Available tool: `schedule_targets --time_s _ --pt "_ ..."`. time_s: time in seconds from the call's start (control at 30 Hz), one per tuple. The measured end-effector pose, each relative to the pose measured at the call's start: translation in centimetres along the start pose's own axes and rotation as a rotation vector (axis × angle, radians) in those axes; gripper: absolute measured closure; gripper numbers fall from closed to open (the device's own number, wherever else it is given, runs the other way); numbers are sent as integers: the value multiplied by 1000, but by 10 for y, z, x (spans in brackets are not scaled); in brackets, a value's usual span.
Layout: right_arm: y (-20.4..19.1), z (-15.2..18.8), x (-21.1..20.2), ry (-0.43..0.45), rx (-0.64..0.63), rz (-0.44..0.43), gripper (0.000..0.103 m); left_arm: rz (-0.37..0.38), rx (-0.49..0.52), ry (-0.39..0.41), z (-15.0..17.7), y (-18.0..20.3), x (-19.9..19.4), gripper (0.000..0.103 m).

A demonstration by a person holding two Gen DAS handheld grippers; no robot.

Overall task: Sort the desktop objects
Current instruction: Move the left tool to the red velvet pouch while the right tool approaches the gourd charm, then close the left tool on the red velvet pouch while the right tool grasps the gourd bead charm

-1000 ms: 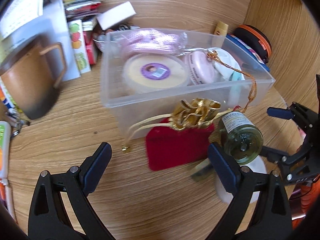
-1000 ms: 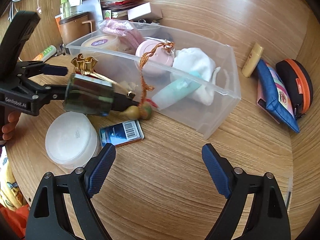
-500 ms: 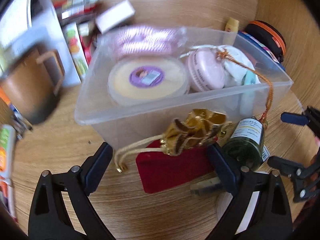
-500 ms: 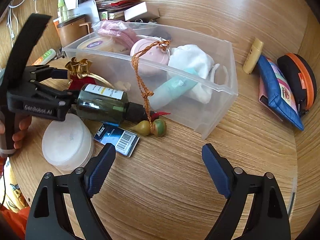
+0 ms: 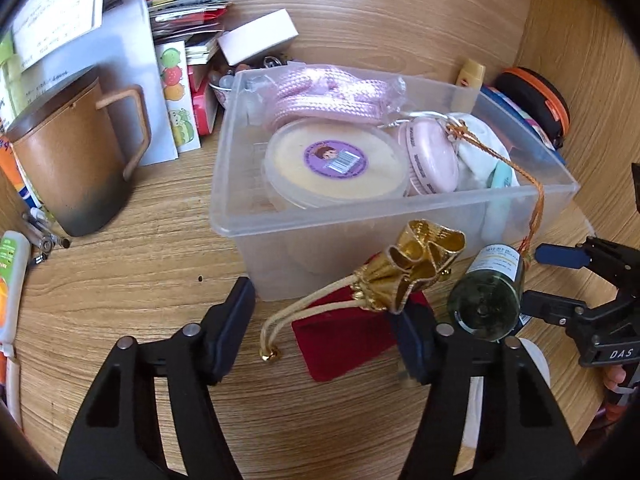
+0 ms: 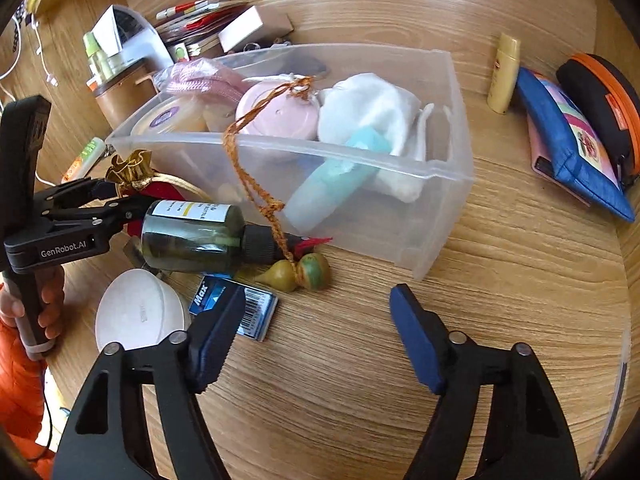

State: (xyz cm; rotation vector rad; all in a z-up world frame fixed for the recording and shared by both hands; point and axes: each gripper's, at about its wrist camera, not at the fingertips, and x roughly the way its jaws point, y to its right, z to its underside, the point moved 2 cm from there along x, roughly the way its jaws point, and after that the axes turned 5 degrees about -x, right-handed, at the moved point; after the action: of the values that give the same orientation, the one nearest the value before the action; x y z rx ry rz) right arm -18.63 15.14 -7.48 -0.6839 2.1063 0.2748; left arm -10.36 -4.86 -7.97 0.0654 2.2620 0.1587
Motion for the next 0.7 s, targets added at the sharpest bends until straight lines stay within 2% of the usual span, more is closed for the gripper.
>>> schedule_targets --time_s 0.13,0.23,0.37,0.57,0.63,0.67,0.7 --pt "-10 -2 3 11 -36 24 39 -15 27 -8 0 4 1 31" --pt "-15 -3 5 19 -55 32 41 -13 24 -6 0 5 1 31" --pt "-19 -4 5 28 -65 48 43 13 -8 1 -2 0 0 41" --pt "-23 -4 5 35 -81 43 54 31 -36 3 0 -9 -4 57" --pt "-23 -4 4 35 -85 39 61 34 -44 4 2 -12 -6 64" --pt "-23 -4 4 38 -87 43 70 41 -49 3 3 -14 -7 67" --pt "-21 -5 3 39 -87 55 74 48 -53 3 4 -15 -9 68"
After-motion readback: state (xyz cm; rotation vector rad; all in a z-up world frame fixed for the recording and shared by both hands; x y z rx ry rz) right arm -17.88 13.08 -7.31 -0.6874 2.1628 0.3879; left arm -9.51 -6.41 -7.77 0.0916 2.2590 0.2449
